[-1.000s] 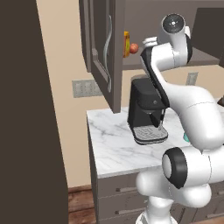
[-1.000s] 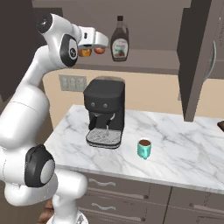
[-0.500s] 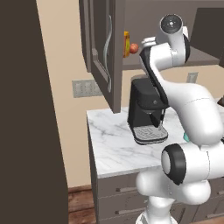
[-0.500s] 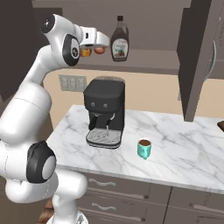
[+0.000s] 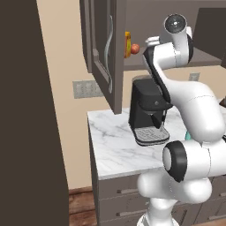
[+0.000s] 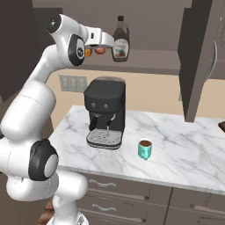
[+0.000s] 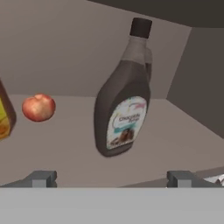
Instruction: Pick the syrup bottle and honey bottle from the cabinet and place them next to the mug.
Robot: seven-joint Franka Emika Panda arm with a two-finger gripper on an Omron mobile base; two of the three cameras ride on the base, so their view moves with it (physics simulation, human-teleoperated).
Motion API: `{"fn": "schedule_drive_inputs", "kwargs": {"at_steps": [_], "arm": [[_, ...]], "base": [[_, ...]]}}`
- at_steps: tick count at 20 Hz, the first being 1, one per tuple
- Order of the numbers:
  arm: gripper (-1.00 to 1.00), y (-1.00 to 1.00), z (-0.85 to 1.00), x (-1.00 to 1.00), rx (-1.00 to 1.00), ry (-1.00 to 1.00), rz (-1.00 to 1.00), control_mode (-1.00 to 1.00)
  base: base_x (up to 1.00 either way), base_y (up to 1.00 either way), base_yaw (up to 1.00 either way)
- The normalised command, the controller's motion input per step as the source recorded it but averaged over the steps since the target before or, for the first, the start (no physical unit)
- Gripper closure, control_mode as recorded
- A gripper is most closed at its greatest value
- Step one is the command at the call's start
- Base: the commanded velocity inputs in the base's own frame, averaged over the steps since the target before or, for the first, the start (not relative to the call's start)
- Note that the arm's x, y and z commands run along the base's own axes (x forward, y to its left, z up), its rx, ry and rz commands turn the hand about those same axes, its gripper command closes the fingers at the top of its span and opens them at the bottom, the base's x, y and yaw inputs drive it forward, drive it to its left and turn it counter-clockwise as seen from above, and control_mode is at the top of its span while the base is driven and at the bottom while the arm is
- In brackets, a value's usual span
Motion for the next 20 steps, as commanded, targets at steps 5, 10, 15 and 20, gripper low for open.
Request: {"fn": "schedule_drive_inputs", "kwargs": {"at_steps": [5, 10, 15, 20], "arm": [[-1.00, -0.02, 0.00, 0.10, 0.01, 0.00, -0.02, -1.00], [-1.00, 0.00, 0.00, 0.21, 0.00, 0.00, -0.07, -1.00], [-1.00, 0.00, -0.04, 0.22, 0.00, 0.00, -0.09, -1.00], [-1.00, 0.00, -0.06, 0.14, 0.03, 0.00, -0.04, -1.00]], "base": [[0.00, 0.00, 0.00], [0.00, 0.00, 0.00], [0.00, 0.00, 0.00], [0.00, 0.00, 0.00]]}}
